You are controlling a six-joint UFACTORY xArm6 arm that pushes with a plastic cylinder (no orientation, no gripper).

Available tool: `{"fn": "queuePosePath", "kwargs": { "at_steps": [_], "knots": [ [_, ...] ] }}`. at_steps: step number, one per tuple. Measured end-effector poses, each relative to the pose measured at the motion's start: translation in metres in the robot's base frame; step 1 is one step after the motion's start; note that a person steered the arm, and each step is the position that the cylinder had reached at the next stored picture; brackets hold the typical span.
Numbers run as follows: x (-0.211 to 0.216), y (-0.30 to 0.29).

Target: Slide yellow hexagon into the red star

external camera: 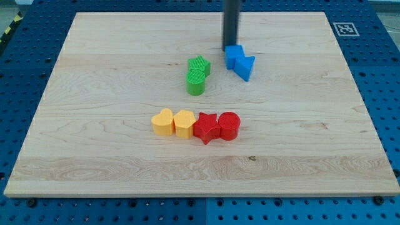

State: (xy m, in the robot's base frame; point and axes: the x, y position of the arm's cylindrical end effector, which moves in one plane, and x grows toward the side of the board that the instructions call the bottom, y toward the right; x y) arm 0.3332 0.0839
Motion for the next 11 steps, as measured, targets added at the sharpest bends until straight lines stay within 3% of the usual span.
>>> {"fn": "queuePosePath", "kwargs": {
  "at_steps": [2, 3, 4, 5, 6, 8, 9, 10, 11],
  "knots": [
    [-0.005, -0.025],
    [0.016, -0.006],
    [0.040, 0.052],
    [0.045, 0.057],
    [0.006, 0.013],
    [-0.037, 0.000],
    [-0.072, -0.050],
    [-0.090, -0.112],
    [-0.072, -0.159]
  ]
}}
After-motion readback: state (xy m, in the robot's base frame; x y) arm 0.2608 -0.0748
